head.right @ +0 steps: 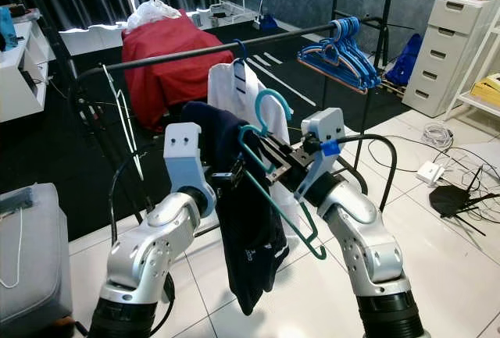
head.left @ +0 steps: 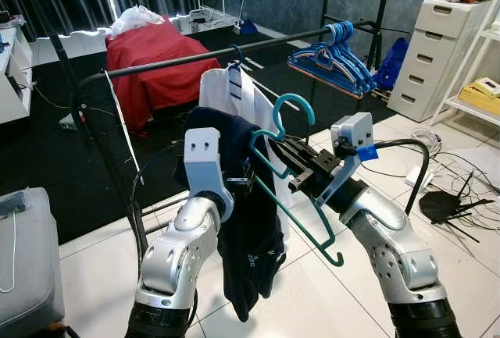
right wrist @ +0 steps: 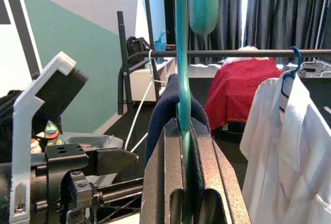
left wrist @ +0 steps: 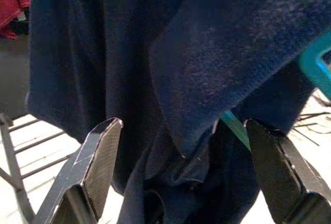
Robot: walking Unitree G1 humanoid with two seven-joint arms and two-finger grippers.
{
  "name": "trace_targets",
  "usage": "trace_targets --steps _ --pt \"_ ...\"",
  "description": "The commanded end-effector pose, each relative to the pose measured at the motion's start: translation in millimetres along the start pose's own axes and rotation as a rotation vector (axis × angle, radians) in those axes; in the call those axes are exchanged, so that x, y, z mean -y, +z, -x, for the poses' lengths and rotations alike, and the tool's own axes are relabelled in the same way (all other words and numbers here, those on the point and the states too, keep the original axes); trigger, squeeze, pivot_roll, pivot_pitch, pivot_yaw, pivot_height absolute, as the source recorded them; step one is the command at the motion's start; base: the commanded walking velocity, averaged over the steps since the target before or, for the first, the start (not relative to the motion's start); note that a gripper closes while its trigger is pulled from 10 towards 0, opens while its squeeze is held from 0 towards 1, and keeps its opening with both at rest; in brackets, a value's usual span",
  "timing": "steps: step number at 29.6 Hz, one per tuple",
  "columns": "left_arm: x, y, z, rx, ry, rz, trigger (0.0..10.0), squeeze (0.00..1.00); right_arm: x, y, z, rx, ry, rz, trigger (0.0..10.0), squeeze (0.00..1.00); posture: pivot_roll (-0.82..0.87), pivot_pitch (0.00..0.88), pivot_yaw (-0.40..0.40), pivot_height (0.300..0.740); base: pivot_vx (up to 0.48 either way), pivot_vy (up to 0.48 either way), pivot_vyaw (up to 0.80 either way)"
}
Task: Hang hanger
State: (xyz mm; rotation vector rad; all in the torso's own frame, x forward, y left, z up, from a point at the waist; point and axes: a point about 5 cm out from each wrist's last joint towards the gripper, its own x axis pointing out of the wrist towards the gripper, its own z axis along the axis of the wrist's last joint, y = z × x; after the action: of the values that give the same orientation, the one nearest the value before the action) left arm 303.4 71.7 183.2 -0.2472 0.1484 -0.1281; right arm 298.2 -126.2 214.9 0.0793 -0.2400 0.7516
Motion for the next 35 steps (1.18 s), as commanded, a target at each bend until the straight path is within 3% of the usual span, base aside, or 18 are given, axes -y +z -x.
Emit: trace_targets --steps 1,10,11,12,13,14,25,27,28,29,31,32,33,35 --pt "1.2 -2 -1.8 -0.012 0.021 0.030 10.0 0.00 -6.7 10 -2.1 0.049 0.031 0.012 0.0 0.00 -0.05 0.000 0.045 0.740 0.000 0.000 0.00" --pt "0.9 7 -8.6 0.024 0.065 0.015 10.0 0.00 -11.3 9 -3.8 0.051 0.052 0.003 0.0 0.00 -0.05 0.000 0.045 0.740 0.000 0.000 0.00" --pt "-1.6 8 -9.7 0.031 0.082 0.006 8.4 0.00 -12.0 9 -3.8 0.051 0.055 0.002 0.0 0.00 -0.05 0.000 0.045 0.740 0.000 0.000 0.00" --pt "-3.8 9 -10.4 0.037 0.095 0.002 4.1 0.00 -12.4 10 -3.8 0.052 0.057 0.002 0.0 0.00 -0.05 0.000 0.044 0.740 0.000 0.000 0.00" --pt "-3.8 9 -10.4 0.037 0.095 0.002 4.1 0.00 -12.4 10 -3.8 0.052 0.057 0.002 0.0 0.00 -0.05 0.000 0.044 0.740 0.000 0.000 0.00" --pt "-6.0 10 -10.9 0.041 0.109 -0.004 0.0 0.00 -12.7 10 -3.7 0.052 0.058 0.001 0.0 0.00 -0.05 0.000 0.044 0.740 0.000 0.000 0.00" --pt "-15.0 15 -13.4 0.070 0.159 -0.033 0.0 0.00 -16.1 10 -3.1 0.049 0.084 -0.005 0.0 0.00 -0.06 0.000 0.047 0.740 0.000 0.000 0.00" --pt "-23.1 21 -15.7 0.094 0.187 -0.049 0.0 0.00 -17.2 7 -0.7 0.023 0.093 0.001 0.0 0.00 -0.06 0.000 0.047 0.740 0.000 0.000 0.00" --pt "-32.5 27 -18.2 0.122 0.219 -0.068 0.0 0.00 -17.2 2 2.6 -0.026 0.096 0.007 0.0 0.00 -0.06 0.000 0.048 0.740 0.000 0.000 0.00" --pt "-32.5 27 -18.2 0.122 0.219 -0.068 0.0 0.00 -17.2 2 2.6 -0.026 0.096 0.007 0.0 0.00 -0.06 0.000 0.048 0.740 0.000 0.000 0.00" --pt "-52.7 45 -22.7 0.194 0.283 -0.126 0.0 0.00 -10.9 -14 16.0 -0.188 0.074 0.031 0.0 0.00 -0.07 0.000 0.049 0.740 0.000 0.000 0.00" --pt "-52.7 45 -22.7 0.194 0.283 -0.126 0.0 0.00 -10.9 -14 16.0 -0.188 0.074 0.031 0.0 0.00 -0.07 0.000 0.049 0.740 0.000 0.000 0.00" --pt "-61.9 54 -23.8 0.230 0.310 -0.166 0.0 0.00 -6.1 -20 26.8 -0.272 0.062 0.042 0.0 0.00 -0.07 0.000 0.050 0.740 0.000 0.000 0.00" --pt "-61.9 54 -23.8 0.230 0.310 -0.166 0.0 0.00 -6.1 -20 26.8 -0.272 0.062 0.042 0.0 0.00 -0.07 0.000 0.050 0.740 0.000 0.000 0.00"
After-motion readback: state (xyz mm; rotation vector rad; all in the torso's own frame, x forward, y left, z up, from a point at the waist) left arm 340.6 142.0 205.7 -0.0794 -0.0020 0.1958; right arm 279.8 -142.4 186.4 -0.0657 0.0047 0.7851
